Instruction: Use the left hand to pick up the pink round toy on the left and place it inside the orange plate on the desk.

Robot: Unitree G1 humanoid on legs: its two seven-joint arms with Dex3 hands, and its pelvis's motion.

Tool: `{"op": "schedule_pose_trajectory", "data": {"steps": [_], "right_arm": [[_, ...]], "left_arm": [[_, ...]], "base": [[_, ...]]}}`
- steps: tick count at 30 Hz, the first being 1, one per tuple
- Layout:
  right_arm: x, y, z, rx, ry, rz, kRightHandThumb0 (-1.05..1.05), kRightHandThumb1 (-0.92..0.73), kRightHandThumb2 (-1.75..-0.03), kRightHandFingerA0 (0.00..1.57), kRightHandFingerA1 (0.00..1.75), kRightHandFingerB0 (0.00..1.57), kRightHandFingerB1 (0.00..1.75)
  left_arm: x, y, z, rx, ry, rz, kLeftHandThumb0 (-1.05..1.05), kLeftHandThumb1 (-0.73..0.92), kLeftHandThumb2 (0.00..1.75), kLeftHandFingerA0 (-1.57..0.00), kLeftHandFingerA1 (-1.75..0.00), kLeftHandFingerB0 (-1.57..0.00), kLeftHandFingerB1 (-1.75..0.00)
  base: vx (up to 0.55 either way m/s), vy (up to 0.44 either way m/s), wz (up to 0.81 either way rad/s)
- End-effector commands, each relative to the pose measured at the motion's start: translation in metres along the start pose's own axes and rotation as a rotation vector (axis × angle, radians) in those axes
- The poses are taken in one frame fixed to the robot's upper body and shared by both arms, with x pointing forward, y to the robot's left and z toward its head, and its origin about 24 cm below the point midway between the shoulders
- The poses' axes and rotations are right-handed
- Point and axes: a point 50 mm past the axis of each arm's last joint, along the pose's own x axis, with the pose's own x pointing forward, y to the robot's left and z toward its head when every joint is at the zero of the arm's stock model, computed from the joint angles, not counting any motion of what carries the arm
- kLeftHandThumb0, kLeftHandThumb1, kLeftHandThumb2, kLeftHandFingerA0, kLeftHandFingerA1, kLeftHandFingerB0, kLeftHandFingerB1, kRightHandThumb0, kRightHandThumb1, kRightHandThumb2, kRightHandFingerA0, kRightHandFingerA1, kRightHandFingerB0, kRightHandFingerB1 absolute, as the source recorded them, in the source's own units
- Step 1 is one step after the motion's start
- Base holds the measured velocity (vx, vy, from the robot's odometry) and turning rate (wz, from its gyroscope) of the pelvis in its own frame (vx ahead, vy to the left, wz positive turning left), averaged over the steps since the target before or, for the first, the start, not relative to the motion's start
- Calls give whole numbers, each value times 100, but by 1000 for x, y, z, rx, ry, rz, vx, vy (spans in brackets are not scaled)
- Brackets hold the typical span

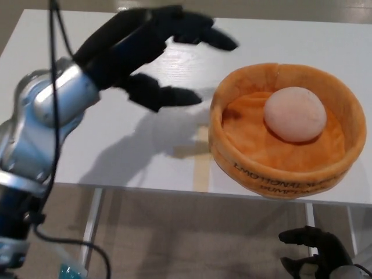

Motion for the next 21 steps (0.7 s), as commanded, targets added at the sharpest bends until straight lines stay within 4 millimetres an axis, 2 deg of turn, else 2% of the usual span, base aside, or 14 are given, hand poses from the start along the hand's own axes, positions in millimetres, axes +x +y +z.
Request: {"op": "schedule_pose_trajectory", "data": {"steps": [1, 5, 10, 11, 12, 14, 15, 16, 17, 21], "right_arm": [[-5, -5, -17, -7, 50, 1, -14, -60, -59, 54, 84, 49, 72], [-4, -5, -15, -11, 45, 0, -13, -59, -57, 57, 86, 50, 72], [-4, -6, -14, -11, 49, -2, -16, -59, -57, 55, 84, 51, 72], [-3, -7, -14, -11, 49, -4, -14, -60, -57, 56, 85, 51, 72], [-3, -8, -13, -20, 49, -7, -15, -59, -57, 58, 85, 52, 72], [-3, -8, -13, -21, 48, -6, -16, -59, -58, 56, 85, 51, 73], [-3, -8, -13, -21, 48, -6, -16, -59, -58, 56, 85, 51, 73], [-3, -10, -13, -18, 49, -6, -16, -59, -57, 55, 83, 51, 72], [-3, -10, -13, -16, 49, -6, -16, -60, -58, 54, 83, 50, 72], [-3, -10, -13, -16, 47, -12, -15, -59, -57, 56, 84, 51, 72]], "left_arm": [[-127, -7, 26, -643, -254, -515, -20, 64, 59, -36, -41, -70, -46], [-145, -21, 23, -718, -242, -540, -24, 65, 59, -38, -40, -65, -41], [-158, -29, 22, -772, -216, -550, -22, 68, 60, -42, -42, -59, -39], [-168, -44, 15, -837, -179, -544, -18, 74, 61, -32, -40, -59, -41], [-185, -74, 1, -956, -82, -542, -23, 74, 62, -30, -41, -58, -40], [-194, -89, -7, -994, 6, -549, -25, 72, 62, -36, -37, -59, -38], [-194, -89, -7, -994, 6, -549, -25, 72, 62, -36, -37, -59, -38], [-203, -103, -16, -1008, 123, -554, -24, 70, 61, -37, -38, -59, -39], [-207, -110, -20, -1028, 171, -557, -21, 69, 61, -35, -37, -56, -38], [-216, -129, -31, -1066, 272, -534, -22, 64, 66, -35, -39, -52, -41]], "base": [[0, 0, 0], [0, 0, 0], [0, 0, 0], [0, 0, 0], [0, 0, 0], [0, 0, 0], [0, 0, 0], [0, 0, 0], [0, 0, 0], [0, 0, 0]]}}
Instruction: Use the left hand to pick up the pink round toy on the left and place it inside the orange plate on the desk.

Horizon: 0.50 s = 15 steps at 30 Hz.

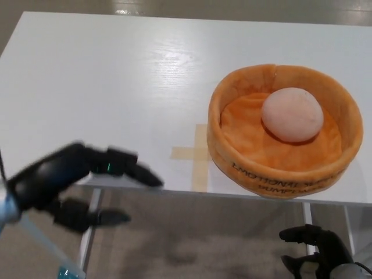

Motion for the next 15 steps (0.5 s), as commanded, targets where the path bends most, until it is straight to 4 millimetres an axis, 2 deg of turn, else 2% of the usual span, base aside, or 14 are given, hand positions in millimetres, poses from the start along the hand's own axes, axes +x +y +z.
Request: {"op": "schedule_pose_trajectory", "data": {"steps": [1, 4, 7, 10, 12, 14, 15], "right_arm": [[-4, -8, -15, -15, 48, -8, -15, -59, -58, 57, 85, 51, 73], [-4, -7, -15, -15, 47, -9, -15, -59, -57, 57, 85, 51, 73], [-4, -7, -15, -15, 46, -8, -15, -59, -57, 57, 85, 51, 73], [-4, -7, -15, -31, 47, -11, -17, -59, -57, 58, 84, 52, 73], [-4, -8, -14, -28, 42, -11, -15, -59, -57, 57, 85, 49, 72], [-4, -8, -15, -15, 45, -12, -15, -59, -58, 55, 85, 48, 72], [-4, -7, -16, -11, 45, -14, -14, -59, -59, 55, 85, 47, 72]], "left_arm": [[-55, -73, -56, -574, 41, -274, -22, 64, 66, -38, -40, -56, -42], [-54, -92, -82, -677, 156, -196, -23, 65, 67, -37, -42, -55, -42], [-53, -94, -86, -686, 171, -187, -23, 65, 67, -37, -42, -55, -42], [-49, -105, -102, -773, 257, -121, -18, 67, 65, -38, -40, -53, -42], [-46, -112, -114, -772, 339, -40, -17, 66, 64, -41, -40, -58, -42], [-43, -117, -120, -737, 391, 18, -14, 69, 64, -46, -39, -57, -41], [-42, -118, -124, -673, 428, 53, -12, 69, 61, -50, -39, -52, -37]], "base": [[0, 0, 0], [0, 0, 0], [0, 0, 0], [0, 0, 0], [0, 0, 0], [0, 0, 0], [0, 0, 0]]}}
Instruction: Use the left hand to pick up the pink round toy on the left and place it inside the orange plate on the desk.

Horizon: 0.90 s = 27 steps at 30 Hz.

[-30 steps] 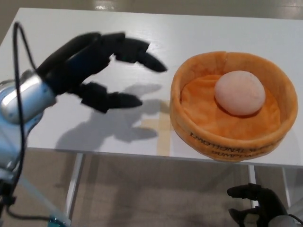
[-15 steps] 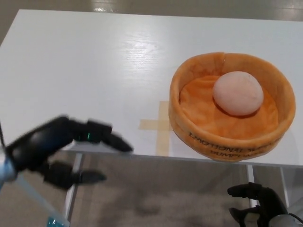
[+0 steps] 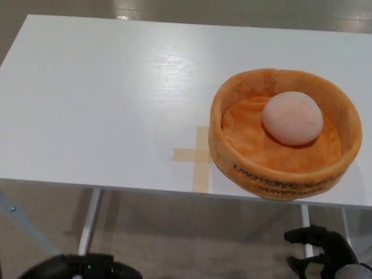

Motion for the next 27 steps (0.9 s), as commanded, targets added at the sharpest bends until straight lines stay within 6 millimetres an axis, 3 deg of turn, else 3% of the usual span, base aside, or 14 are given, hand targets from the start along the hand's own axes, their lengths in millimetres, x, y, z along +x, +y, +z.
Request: {"op": "schedule_pose_trajectory", "data": {"steps": [1, 10, 15, 16, 23, 24, 26, 27], "right_arm": [[-4, 0, -12, 2, 35, -1, -14, -59, -59, 55, 85, 47, 72], [-4, -1, -12, -6, 33, -13, -17, -59, -57, 57, 86, 49, 73], [-4, 0, -13, 8, 30, -17, -17, -57, -61, 51, 84, 47, 73], [-5, 0, -14, 17, 28, -17, -18, -56, -61, 52, 85, 48, 75], [-6, 2, -15, 23, 22, -21, -17, -55, -62, 53, 86, 49, 76], [-6, 2, -15, 21, 22, -21, -17, -56, -60, 53, 86, 49, 76], [-6, 3, -16, 21, 24, -17, -18, -57, -61, 52, 85, 49, 75], [-6, 3, -16, 15, 26, -13, -20, -58, -61, 52, 84, 49, 74]], "left_arm": [[14, -1, -30, 11, 114, 199, -12, 69, 61, -50, -39, -52, -37], [27, 11, -39, 178, 247, 410, -16, 63, 59, -55, -42, -48, -37], [36, 18, -45, 186, 327, 550, -22, 60, 58, -69, -45, -55, -39], [40, 21, -47, 169, 358, 607, -23, 60, 57, -75, -63, -58, -41], [47, 24, -51, 108, 412, 744, -25, 59, 57, -73, -80, -61, -43], [47, 24, -52, 100, 410, 769, -24, 59, 57, -70, -92, -62, -44], [46, 23, -54, 95, 408, 810, -25, 58, 57, -69, -92, -62, -45], [43, 22, -57, 102, 417, 822, -34, 50, 87, -74, -102, -62, -63]], "base": [[0, 0, 0], [0, 0, 0], [0, 0, 0], [0, 0, 0], [0, 0, 0], [0, 0, 0], [0, 0, 0], [0, 0, 0]]}}
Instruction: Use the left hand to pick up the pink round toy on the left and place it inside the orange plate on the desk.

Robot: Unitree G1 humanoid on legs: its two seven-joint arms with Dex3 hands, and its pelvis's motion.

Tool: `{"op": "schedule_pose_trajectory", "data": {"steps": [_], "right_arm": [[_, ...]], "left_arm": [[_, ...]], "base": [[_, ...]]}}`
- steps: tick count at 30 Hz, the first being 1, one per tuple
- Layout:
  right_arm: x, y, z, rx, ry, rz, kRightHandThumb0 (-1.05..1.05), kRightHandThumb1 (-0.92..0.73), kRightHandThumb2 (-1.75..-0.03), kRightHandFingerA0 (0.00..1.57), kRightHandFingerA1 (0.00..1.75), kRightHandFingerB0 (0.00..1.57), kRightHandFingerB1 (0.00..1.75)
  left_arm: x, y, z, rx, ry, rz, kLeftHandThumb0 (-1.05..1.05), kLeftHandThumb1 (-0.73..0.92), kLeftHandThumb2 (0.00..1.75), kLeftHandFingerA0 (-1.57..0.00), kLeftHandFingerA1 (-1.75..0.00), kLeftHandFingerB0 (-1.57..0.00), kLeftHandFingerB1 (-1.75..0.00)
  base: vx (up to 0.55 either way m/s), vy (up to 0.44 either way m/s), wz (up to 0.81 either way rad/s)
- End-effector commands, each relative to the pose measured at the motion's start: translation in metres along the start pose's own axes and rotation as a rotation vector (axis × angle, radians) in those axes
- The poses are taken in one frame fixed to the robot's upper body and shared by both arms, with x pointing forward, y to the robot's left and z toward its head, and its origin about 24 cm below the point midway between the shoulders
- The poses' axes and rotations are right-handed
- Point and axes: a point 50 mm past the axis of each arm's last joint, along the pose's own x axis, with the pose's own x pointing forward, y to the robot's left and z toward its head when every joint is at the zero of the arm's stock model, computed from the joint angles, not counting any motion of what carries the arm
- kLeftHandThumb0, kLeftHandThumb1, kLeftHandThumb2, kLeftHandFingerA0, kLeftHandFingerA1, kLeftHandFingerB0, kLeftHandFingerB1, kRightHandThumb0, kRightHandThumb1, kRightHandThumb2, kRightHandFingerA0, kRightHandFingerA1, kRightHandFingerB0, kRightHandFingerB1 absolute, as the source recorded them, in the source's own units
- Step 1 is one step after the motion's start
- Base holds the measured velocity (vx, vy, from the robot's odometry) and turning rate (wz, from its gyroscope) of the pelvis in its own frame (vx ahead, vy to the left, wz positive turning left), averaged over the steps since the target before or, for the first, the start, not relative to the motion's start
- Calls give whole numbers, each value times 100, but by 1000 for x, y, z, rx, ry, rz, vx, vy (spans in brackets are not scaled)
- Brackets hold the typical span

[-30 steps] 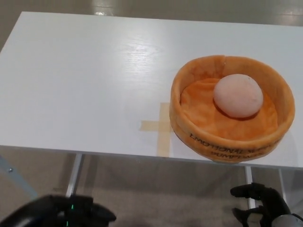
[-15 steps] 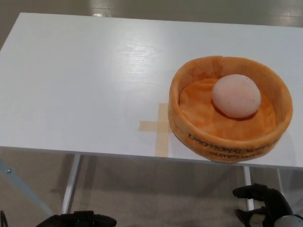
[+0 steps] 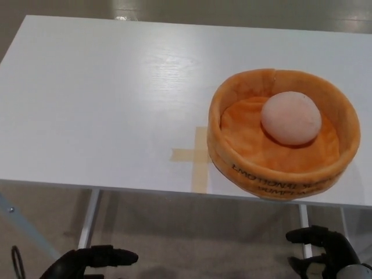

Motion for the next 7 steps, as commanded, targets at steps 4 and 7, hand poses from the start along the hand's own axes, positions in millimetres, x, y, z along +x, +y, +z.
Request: {"op": "schedule_pose_trajectory", "data": {"steps": [4, 7], "right_arm": [[-7, 5, -18, 4, 31, -4, -19, -58, -60, 52, 85, 49, 74], [-7, 5, -19, 6, 32, -3, -17, -58, -60, 53, 85, 48, 74]], "left_arm": [[1, -1, -34, 85, 209, 468, -33, 59, 58, -68, -129, -72, -48], [-1, -1, -37, 81, 212, 474, -33, 59, 58, -69, -125, -73, -48]], "base": [[0, 0, 0], [0, 0, 0]]}}
